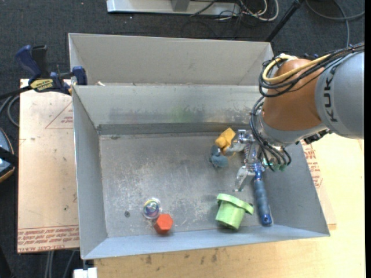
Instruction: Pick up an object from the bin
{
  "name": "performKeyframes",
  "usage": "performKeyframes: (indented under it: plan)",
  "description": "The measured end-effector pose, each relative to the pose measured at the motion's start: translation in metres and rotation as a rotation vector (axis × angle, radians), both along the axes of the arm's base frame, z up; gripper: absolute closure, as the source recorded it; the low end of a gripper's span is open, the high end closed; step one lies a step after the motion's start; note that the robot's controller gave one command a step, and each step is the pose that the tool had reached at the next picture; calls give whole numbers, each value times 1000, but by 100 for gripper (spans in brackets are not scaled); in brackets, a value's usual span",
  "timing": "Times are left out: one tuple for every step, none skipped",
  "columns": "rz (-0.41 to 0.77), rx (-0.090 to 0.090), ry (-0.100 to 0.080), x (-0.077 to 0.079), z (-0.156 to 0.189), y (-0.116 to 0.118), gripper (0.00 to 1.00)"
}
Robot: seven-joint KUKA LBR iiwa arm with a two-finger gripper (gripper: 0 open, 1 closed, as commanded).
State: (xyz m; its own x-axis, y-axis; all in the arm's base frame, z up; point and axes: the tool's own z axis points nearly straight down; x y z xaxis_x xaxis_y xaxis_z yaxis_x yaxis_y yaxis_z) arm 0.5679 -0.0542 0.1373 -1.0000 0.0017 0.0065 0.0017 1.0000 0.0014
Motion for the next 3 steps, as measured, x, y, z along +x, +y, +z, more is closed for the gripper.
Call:
performKeyframes:
  plan:
    - [109,-3,-23,-56,-47,-11,0]
    - [168,0,-10,-62,-37,13,0]
    - [276,0,-16,-70,-35,42,0]
